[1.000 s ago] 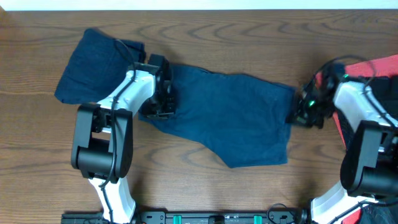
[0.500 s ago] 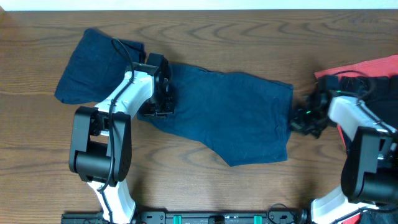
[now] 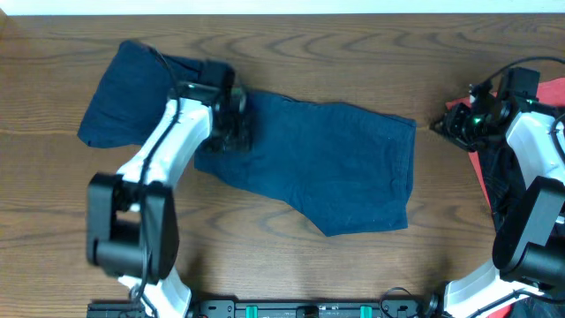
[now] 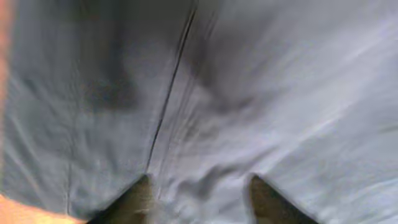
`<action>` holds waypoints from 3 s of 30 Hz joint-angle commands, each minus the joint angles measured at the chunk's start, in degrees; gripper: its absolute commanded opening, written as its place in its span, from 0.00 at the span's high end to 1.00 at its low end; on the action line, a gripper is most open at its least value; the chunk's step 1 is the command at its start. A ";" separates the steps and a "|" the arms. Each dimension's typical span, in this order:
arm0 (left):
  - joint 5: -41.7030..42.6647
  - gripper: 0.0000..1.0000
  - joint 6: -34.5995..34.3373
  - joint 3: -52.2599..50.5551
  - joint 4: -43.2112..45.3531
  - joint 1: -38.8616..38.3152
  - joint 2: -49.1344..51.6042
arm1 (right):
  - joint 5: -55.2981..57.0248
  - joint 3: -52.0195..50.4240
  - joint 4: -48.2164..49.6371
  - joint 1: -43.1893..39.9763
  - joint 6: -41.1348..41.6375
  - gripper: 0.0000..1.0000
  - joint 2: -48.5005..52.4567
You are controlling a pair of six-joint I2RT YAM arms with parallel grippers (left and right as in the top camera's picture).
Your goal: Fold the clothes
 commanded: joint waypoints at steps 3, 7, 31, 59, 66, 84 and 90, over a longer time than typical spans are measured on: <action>1.79 0.32 2.27 2.62 6.62 0.46 -3.89 | -2.58 -1.70 6.32 1.55 -2.99 0.44 0.28; 1.77 0.28 2.29 2.62 6.56 1.27 -3.56 | -1.18 -6.38 14.56 4.00 -2.95 0.42 0.50; 1.75 0.27 5.79 2.73 2.36 4.98 -3.78 | -6.14 -9.33 28.68 7.65 2.67 0.99 1.51; 16.61 0.19 4.35 2.25 37.40 2.64 18.25 | -2.82 -8.81 18.40 2.29 1.99 0.99 -12.92; 16.65 0.60 4.22 2.25 38.29 2.64 19.45 | -1.70 -8.83 17.44 2.27 2.01 0.99 -12.92; 18.43 0.94 5.79 2.25 24.70 7.65 1.14 | 0.63 -8.81 17.59 0.20 -0.42 0.99 -14.47; 18.32 0.94 6.01 2.25 12.35 9.22 -9.79 | -3.15 -8.81 15.23 -1.40 -0.37 0.99 -19.87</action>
